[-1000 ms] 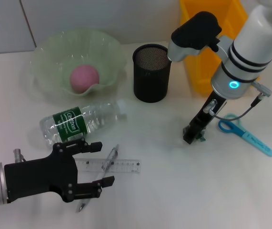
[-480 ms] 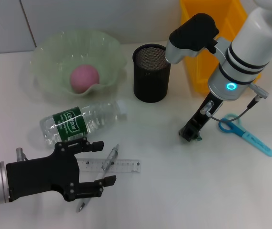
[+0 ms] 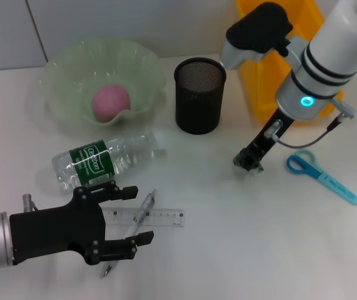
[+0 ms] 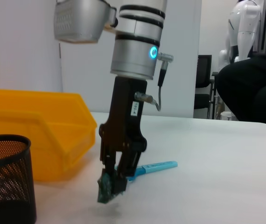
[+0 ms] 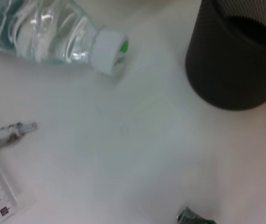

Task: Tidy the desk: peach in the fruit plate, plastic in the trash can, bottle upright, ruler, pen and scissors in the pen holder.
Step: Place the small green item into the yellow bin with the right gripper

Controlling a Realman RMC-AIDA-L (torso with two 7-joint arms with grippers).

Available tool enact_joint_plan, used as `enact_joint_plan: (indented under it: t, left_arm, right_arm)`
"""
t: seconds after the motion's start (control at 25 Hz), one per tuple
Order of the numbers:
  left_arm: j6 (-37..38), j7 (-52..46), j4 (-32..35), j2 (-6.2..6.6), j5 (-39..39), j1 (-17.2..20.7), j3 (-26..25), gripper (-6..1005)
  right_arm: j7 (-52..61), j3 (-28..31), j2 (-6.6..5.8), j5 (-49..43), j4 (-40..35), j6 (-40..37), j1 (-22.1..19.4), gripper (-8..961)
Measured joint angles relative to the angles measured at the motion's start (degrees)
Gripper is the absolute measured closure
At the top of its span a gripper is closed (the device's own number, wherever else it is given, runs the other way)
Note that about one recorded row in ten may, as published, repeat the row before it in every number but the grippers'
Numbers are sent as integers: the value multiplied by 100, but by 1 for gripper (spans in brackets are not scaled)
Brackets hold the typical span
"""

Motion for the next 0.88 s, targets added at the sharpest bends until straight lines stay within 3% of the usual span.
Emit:
enact_joint_plan:
  t: [0.32, 0.56, 0.72, 0.88]
  left_arm:
    - [0, 0, -3, 0, 0, -14, 16, 183]
    - [0, 0, -9, 8, 0, -23, 16, 183]
    - [0, -1, -9, 9, 1, -26, 16, 183]
    - [0, -6, -9, 9, 0, -38, 16, 183]
  right_arm:
    - [237, 102, -50, -263, -1079, -408, -170, 622]
    - [281, 560, -90, -847, -2083, -565, -312, 634]
    - [279, 662, -171, -849, -2431, -302, -459, 632]
    - [262, 664, -223, -852, -2252, 345, -543, 632]
